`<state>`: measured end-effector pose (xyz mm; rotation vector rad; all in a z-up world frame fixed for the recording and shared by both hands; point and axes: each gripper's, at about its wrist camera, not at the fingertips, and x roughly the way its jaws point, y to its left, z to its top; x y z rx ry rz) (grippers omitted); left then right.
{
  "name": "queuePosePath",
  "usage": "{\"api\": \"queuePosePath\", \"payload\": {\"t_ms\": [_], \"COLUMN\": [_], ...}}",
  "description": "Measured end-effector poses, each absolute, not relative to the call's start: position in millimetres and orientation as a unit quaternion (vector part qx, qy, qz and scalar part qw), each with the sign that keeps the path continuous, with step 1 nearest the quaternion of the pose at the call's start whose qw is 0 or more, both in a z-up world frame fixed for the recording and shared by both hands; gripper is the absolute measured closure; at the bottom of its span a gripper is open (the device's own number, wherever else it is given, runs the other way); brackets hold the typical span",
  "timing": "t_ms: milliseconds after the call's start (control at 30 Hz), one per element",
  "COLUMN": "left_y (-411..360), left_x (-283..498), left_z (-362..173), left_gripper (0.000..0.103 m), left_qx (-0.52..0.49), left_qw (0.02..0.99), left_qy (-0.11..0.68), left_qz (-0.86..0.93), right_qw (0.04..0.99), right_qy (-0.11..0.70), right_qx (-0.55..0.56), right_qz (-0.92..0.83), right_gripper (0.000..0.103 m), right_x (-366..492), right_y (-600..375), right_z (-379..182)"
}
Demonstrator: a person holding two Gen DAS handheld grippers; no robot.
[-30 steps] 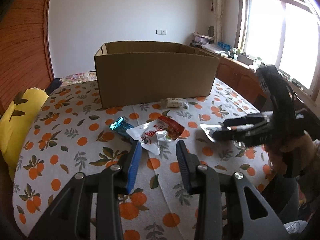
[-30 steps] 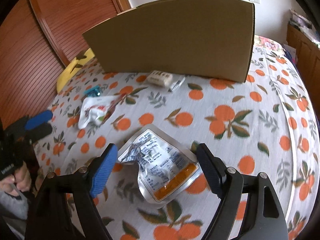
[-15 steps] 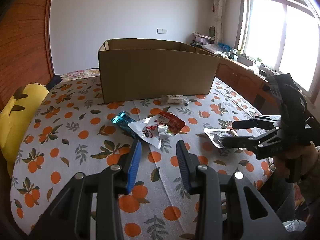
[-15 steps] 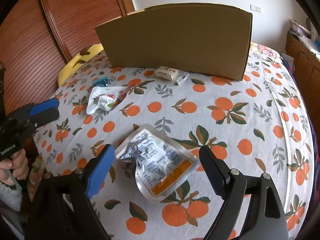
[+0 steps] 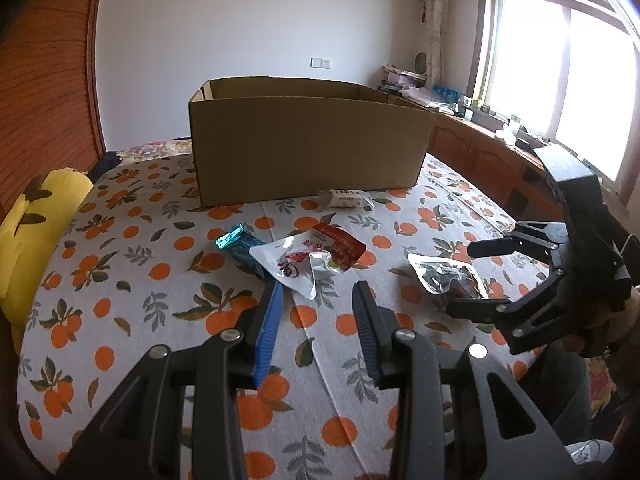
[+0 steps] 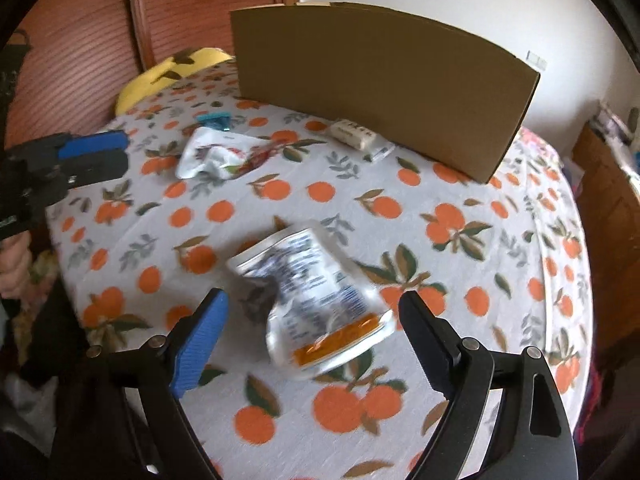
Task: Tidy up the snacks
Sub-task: 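Reach the right tool to the silver orange-striped pouch while the left tool reaches the white duck pouch, then close the left tool on the white duck pouch while the right tool grasps the silver pouch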
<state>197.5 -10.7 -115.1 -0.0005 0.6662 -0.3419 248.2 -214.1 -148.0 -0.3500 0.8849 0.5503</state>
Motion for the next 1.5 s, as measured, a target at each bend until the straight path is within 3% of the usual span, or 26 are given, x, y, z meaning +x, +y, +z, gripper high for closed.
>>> {"api": "queuePosePath", "payload": {"t_ms": [167, 333, 767, 1100, 1267, 1500], "left_y": [-12.4, -17.2, -50.8, -60.0, -62.9, -53.2], "left_x": [214.7, 235.4, 289.5, 306.1, 310.9, 315.8], "left_z": [-115.5, -113.6, -134.0, -142.5, -146.8, -146.9], "left_gripper": [0.064, 0.060, 0.057, 0.057, 0.042, 0.039], "left_qx": [0.014, 0.041, 0.165, 0.182, 0.177, 0.147], "left_qw": [0.928, 0.919, 0.865, 0.844, 0.841, 0.845], "left_qy": [0.331, 0.343, 0.407, 0.418, 0.419, 0.430], "left_qz": [-0.171, -0.188, -0.243, -0.282, -0.291, -0.282], "right_qw": [0.850, 0.859, 0.864, 0.863, 0.863, 0.863], "right_qy": [0.433, 0.423, 0.412, 0.413, 0.413, 0.413], "right_qx": [-0.168, -0.147, -0.130, -0.111, -0.098, -0.095], "right_qz": [0.247, 0.250, 0.259, 0.268, 0.274, 0.275], "right_gripper": [0.017, 0.034, 0.034, 0.034, 0.034, 0.034], "right_x": [268.5, 273.1, 272.0, 274.2, 274.2, 273.8], "right_y": [-210.9, -214.0, -214.2, -218.7, -221.1, -222.1], "right_z": [-155.6, -153.8, -156.1, -155.4, -155.2, -154.9]}}
